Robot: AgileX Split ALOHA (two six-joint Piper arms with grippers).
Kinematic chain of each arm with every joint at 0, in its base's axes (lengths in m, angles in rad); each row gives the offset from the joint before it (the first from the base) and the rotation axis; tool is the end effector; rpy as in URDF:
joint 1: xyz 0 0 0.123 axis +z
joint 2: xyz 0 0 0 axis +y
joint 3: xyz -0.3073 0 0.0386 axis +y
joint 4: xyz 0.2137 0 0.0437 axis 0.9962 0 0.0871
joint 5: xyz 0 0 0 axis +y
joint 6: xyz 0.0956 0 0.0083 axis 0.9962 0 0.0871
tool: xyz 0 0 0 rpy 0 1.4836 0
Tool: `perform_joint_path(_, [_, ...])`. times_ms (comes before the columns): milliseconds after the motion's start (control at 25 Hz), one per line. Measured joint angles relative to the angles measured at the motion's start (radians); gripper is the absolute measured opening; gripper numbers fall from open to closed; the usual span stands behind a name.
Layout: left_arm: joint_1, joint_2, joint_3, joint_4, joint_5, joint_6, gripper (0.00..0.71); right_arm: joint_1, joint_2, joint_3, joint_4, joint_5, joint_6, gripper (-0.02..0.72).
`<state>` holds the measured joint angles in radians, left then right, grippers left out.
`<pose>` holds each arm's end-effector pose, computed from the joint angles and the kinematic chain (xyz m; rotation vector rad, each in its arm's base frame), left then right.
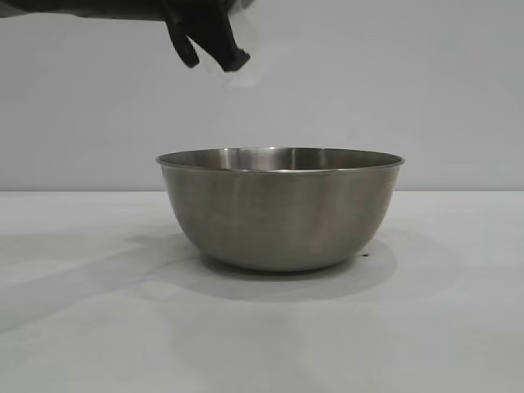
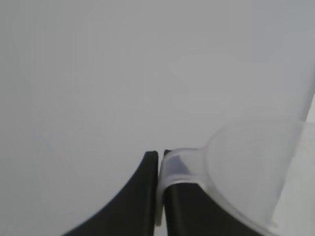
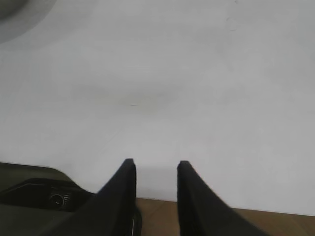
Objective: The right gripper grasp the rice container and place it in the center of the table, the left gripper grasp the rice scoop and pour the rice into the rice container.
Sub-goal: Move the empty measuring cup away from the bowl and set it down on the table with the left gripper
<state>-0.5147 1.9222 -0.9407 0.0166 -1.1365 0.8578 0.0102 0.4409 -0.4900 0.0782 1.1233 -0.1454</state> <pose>0.3390 -0.1934 0.2678 0.8589 1.0210 0.2868 0.0026 0.0068 0.2633 -0.1824 2.5472 0.0510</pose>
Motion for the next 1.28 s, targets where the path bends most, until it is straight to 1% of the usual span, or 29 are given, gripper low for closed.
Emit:
perform_joint_path(120, [0.000,-0.019,0.031,-0.107,0.000,-0.064,0.000,0.000,0.000,0.000,0.000,0.000,0.000,0.208])
perform_joint_path(440, [0.000,-0.118,0.178,-0.413,0.000,-0.153,0.000,0.000,0.000,0.000,0.000,0.000,0.000,0.208])
perform_joint_path(640, [0.000,-0.177,0.275,-0.557,0.000,-0.253,0.000,0.000,0.000,0.000,0.000,0.000,0.000,0.208])
perform_joint_path(760, [0.000,-0.183,0.332,-0.603,0.000,-0.333,0.000,0.000,0.000,0.000,0.000,0.000,0.000,0.208])
perform_joint_path(960, [0.000,-0.183,0.414,-0.626,0.000,-0.442,0.000,0.000,0.000,0.000,0.000,0.000,0.000,0.208])
perform_joint_path(1080, [0.000,-0.160,0.429,-0.644,0.000,-0.491,0.000,0.000,0.000,0.000,0.000,0.000,0.000,0.208])
perform_joint_path(1280, [0.000,-0.063,0.429,-0.648,0.000,-0.587,0.000,0.000,0.000,0.000,0.000,0.000,0.000,0.208])
